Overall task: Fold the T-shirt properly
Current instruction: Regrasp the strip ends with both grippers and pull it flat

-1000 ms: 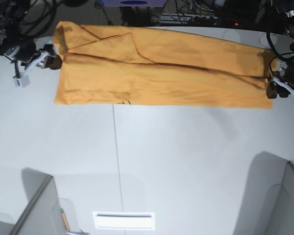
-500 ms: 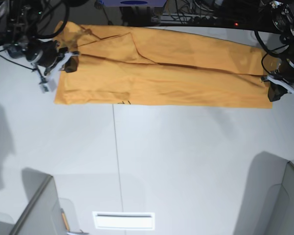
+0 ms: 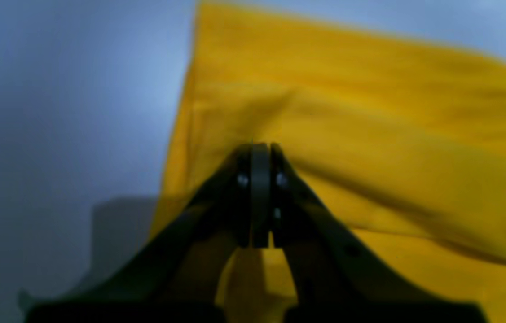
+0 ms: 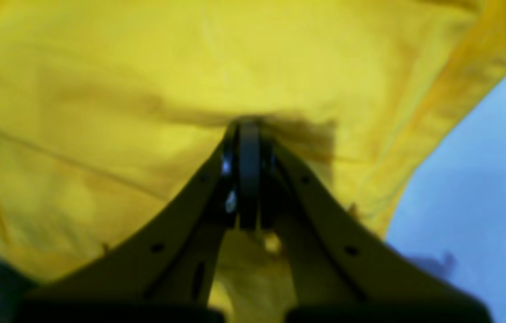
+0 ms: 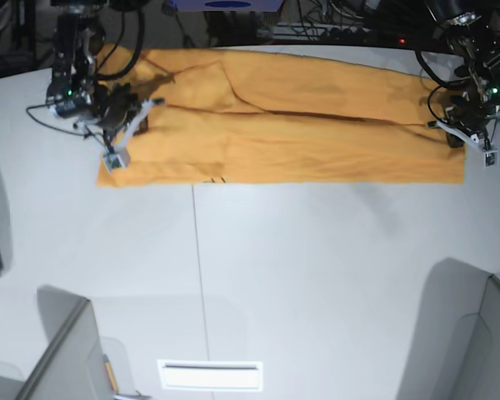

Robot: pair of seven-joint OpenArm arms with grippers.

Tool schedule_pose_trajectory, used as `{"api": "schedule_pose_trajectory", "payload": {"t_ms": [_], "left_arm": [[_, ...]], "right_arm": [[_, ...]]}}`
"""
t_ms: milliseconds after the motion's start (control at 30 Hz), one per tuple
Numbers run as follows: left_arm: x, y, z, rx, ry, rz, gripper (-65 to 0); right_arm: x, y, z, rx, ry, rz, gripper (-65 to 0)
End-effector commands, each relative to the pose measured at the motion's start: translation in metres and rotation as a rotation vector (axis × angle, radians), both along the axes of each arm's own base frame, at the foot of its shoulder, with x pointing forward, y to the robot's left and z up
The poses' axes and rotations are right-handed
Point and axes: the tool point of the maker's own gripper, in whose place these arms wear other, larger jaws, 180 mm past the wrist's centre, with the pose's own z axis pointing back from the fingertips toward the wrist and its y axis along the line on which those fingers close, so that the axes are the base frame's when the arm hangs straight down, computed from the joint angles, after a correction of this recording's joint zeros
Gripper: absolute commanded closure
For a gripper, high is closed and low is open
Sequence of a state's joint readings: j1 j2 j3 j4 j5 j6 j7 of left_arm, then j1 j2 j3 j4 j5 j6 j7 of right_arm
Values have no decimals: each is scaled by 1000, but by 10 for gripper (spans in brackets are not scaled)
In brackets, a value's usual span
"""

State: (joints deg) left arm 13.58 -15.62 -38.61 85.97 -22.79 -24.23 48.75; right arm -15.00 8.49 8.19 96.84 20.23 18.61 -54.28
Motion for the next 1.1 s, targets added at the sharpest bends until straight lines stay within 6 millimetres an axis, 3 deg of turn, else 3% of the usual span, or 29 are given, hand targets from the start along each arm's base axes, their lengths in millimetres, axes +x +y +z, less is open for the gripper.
{"api": "schedule_pose_trajectory", "payload": {"t_ms": [0, 133, 300, 433, 567, 667, 767, 867, 933, 1067], "left_arm": [[12, 5, 9, 18, -35, -11, 0], [27, 0, -9, 6, 8, -28, 0], [63, 2, -2, -1, -33, -10, 0], [91, 5, 18, 21, -88, -14, 0], [104, 10, 56, 82, -180, -28, 0], [94, 27, 81, 122, -203, 6, 0], [85, 27, 102, 87, -238, -22, 0], [71, 34, 117, 77, -251, -12, 0], [55, 36, 117, 83, -233, -5, 0], [41, 25, 119, 53, -279, -36, 0]], "right_arm": [[-14, -12, -19, -55, 90, -2, 0], [-1, -31, -39, -68, 128, -32, 0], [25, -50, -33, -94, 99, -48, 0], [42, -56, -18, -113, 72, -41, 0], [52, -45, 20, -135, -37, 1, 0], [56, -27, 63, -144, -179, 48, 0], [52, -8, 97, -130, -285, 71, 0], [46, 1, 98, -107, -288, 68, 0], [39, 3, 93, -98, -270, 66, 0], [30, 16, 87, -36, -259, 54, 0]]}}
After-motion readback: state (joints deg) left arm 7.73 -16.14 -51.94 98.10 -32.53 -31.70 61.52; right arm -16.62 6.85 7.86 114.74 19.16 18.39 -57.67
